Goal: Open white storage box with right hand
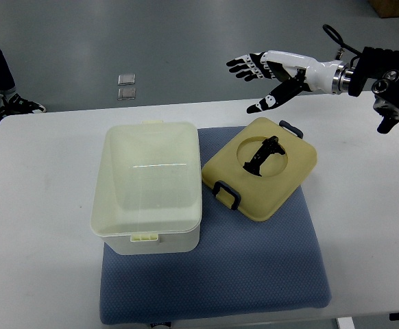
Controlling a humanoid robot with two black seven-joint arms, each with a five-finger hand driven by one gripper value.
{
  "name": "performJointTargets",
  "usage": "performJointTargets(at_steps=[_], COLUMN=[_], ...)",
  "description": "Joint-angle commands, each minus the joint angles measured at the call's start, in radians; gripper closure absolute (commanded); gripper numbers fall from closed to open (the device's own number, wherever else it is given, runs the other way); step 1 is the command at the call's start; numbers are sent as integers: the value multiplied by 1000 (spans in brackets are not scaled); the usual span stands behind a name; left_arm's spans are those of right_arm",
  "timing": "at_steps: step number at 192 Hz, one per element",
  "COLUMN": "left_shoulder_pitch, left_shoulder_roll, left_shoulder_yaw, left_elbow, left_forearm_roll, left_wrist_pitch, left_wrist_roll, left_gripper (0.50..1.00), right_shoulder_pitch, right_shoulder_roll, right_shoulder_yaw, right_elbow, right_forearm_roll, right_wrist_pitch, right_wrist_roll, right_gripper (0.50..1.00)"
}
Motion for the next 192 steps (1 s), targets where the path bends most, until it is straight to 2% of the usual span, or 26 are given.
performJointTargets(at_steps=[1, 70, 96, 192], left_shoulder_pitch=[0, 0, 0, 0], left_shoulder_roll=[0, 0, 0, 0], left_shoulder_yaw=[0, 0, 0, 0], left_elbow=[0, 0, 0, 0], left_forearm_roll=[0, 0, 0, 0], left_wrist_pitch=[0, 0, 0, 0], left_wrist_roll=[0, 0, 0, 0], left_gripper=[500, 500, 500, 500], right_shoulder_pitch=[-28, -62, -69, -122], right_shoulder_roll=[35, 155, 171, 192], right_shoulder_yaw=[17, 14, 12, 11], right_elbow=[-50, -211, -234, -226], right_forearm_roll=[268, 891, 981, 966], right_wrist_pitch=[8, -6, -12, -3], right_wrist_roll=[-98, -331, -337, -327], right_gripper=[574, 574, 574, 572])
